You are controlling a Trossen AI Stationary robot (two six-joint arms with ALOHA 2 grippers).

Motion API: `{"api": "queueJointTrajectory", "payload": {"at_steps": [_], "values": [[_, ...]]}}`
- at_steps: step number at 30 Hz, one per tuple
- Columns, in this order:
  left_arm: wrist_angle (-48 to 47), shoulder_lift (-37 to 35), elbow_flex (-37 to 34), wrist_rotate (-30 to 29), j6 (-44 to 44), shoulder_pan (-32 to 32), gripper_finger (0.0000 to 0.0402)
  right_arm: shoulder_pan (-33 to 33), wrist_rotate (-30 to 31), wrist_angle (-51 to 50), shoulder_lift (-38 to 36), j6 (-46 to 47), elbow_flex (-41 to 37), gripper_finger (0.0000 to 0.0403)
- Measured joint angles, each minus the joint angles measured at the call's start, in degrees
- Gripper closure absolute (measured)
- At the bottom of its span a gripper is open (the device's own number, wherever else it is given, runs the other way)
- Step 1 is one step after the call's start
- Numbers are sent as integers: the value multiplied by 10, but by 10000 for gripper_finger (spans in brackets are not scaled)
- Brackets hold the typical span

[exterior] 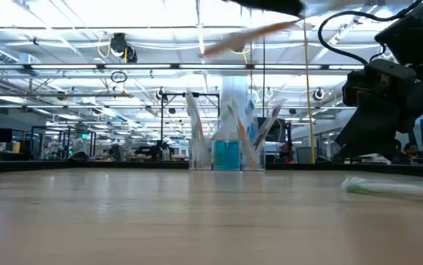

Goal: Pick & Place toothbrushing station
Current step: Put the orange toothbrush into the transparent organizer

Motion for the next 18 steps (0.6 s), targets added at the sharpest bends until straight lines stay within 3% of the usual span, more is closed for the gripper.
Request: {"api": "queueJointTrajectory", "payload": {"at_steps": [4,13,18], "values": [[-55,-68,0,-60,-14,48,399,0,0,-1,0,0,0,243],[-29,-118,-1,-32,-71,206,398,0,0,-1,0,-17,0,243],[102,-118,-66,11,-76,272,398,0,0,-1,0,-36,0,243]]}}
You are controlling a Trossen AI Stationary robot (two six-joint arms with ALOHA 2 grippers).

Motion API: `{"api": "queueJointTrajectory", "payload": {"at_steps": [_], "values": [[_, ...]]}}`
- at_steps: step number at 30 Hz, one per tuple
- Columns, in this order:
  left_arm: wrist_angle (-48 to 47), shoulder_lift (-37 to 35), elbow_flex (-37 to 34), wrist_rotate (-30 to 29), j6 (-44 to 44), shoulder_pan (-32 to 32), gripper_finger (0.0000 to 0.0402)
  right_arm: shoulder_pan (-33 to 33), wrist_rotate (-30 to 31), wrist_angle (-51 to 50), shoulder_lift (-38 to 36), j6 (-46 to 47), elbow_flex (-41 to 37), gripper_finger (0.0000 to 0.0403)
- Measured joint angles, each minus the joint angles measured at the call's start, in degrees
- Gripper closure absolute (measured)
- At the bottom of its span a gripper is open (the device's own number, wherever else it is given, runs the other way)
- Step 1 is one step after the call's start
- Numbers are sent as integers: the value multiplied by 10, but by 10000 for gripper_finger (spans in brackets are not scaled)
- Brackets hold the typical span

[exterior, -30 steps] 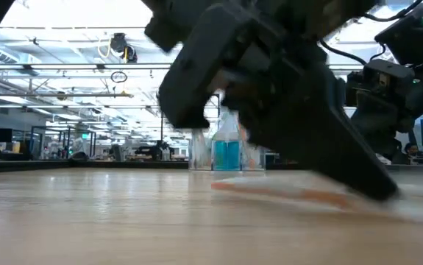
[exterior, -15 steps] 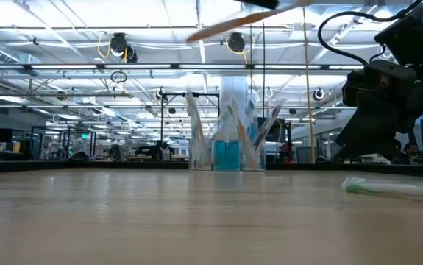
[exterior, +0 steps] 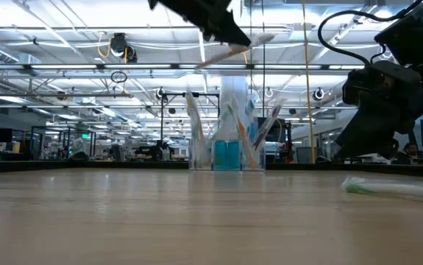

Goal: Pick & Place toothbrushing station
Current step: Put the orange toothbrush into the transparent organizer

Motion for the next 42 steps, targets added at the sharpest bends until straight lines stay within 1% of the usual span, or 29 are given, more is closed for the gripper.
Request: {"api": "queueJointTrajectory", "payload": {"at_steps": [3,5,9,13,15,17,19,22,25,29,32,34,38,40,42], "values": [[63,2,-45,3,5,31,399,0,0,0,0,-12,0,243],[105,2,-68,-11,-18,58,400,0,0,0,0,-20,0,243],[203,-6,-125,-16,-59,98,398,0,0,0,0,-41,0,243],[346,-27,-195,6,-99,107,399,-1,0,0,0,-41,0,243],[443,-37,-235,19,-99,105,398,-3,0,3,0,-42,0,243],[518,-51,-287,29,-88,101,400,-6,-2,5,0,-41,0,243],[611,-54,-338,31,-107,96,399,-11,-2,4,0,-38,0,243],[747,-54,-416,18,-148,94,399,-16,0,5,0,-32,0,243],[847,-40,-479,-6,-147,91,399,-16,2,8,0,-31,0,243],[963,-25,-526,-17,-142,94,399,-16,2,12,0,-13,0,243],[977,-25,-539,-20,-162,101,399,-16,2,13,0,-4,0,243],[960,-25,-545,-18,-179,100,398,-16,2,13,0,-7,0,243],[908,-18,-544,-22,-163,86,400,-16,2,14,0,-7,0,243],[893,-8,-544,-54,-165,75,398,-16,2,16,0,-6,0,243],[897,7,-544,-107,-161,64,398,-16,2,17,0,-6,0,243]]}}
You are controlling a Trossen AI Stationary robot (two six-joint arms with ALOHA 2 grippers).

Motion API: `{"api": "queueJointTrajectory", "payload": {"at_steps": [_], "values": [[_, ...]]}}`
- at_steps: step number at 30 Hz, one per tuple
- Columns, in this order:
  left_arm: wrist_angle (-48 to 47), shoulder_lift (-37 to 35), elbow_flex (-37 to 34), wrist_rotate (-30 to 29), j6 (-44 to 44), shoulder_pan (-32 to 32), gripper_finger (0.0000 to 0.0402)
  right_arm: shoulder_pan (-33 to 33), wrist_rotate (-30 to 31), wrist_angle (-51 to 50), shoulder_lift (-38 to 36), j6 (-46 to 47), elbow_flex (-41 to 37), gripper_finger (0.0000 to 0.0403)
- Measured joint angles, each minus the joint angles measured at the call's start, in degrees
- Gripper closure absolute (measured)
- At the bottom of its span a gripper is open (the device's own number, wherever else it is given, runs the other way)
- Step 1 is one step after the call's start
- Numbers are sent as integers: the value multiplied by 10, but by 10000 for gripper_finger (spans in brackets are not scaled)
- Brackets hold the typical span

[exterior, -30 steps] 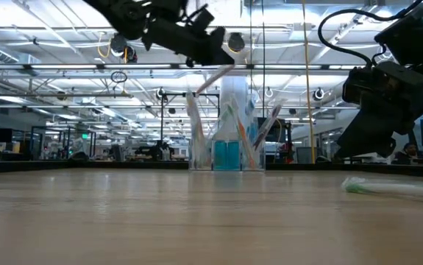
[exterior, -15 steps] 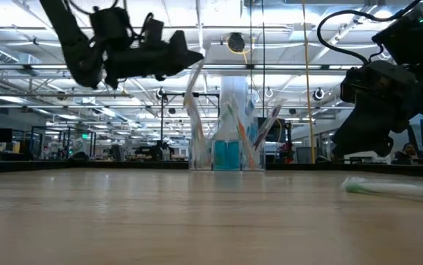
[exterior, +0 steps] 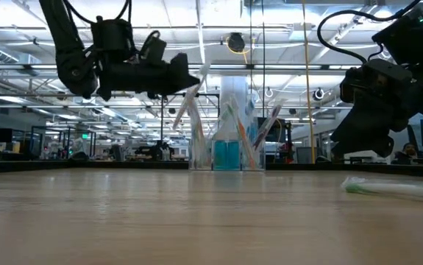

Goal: Pick & Place toothbrushing station
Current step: Put the orange toothbrush into the transparent organizer

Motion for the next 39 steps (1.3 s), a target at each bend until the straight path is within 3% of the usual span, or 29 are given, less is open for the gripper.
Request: {"api": "queueJointTrajectory", "payload": {"at_steps": [3,8,13,16,20,25,28,39], "values": [[41,33,1,-51,15,-8,400,0,0,0,0,0,0,243],[110,88,54,-53,27,9,400,0,0,0,0,-1,0,243],[-50,140,148,-37,-21,34,395,0,0,5,0,-1,0,243],[-55,166,180,-9,-5,33,399,0,0,7,0,-2,0,243],[23,171,188,-21,75,12,398,0,0,7,0,-6,0,243],[27,164,186,-104,162,-2,398,0,0,9,0,-32,0,243],[20,164,186,-113,203,0,400,0,0,8,0,-29,0,243],[-2,164,186,-100,207,14,399,0,0,11,0,-30,0,243]]}}
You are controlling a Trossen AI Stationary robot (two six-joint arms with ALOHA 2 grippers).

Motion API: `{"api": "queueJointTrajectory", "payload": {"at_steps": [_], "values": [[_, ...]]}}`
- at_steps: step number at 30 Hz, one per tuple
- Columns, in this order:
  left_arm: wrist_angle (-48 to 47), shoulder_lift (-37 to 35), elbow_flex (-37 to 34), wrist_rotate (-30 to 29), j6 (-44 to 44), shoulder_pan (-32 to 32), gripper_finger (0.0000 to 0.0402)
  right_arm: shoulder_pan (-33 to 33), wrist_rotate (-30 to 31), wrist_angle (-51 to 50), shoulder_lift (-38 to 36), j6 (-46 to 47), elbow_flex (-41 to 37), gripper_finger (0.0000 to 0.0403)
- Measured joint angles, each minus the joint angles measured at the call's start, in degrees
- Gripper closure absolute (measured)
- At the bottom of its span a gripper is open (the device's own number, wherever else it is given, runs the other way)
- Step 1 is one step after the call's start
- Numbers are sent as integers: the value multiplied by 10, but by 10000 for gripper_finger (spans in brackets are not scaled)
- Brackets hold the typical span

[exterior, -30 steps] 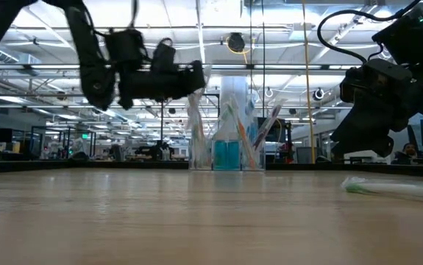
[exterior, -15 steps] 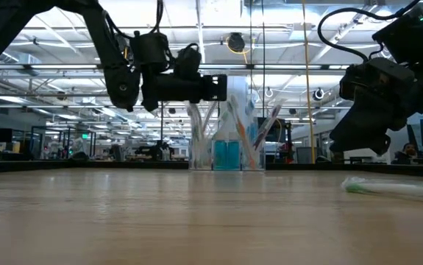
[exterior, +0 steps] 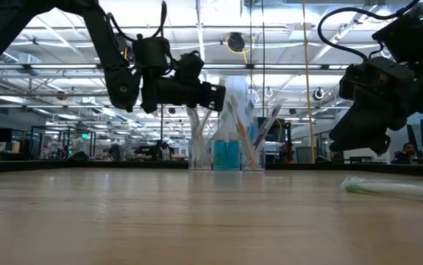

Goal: Pick & Place toothbrushing station
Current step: Put the orange toothbrush into the transparent organizer

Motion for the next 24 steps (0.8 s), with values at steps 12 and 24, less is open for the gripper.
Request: {"api": "queueJointTrajectory", "payload": {"at_steps": [12,24], "values": [[-81,0,0,-21,67,-20,400,0,0,0,0,0,0,243],[73,0,0,30,95,-11,400,0,0,2,0,0,0,243]]}}
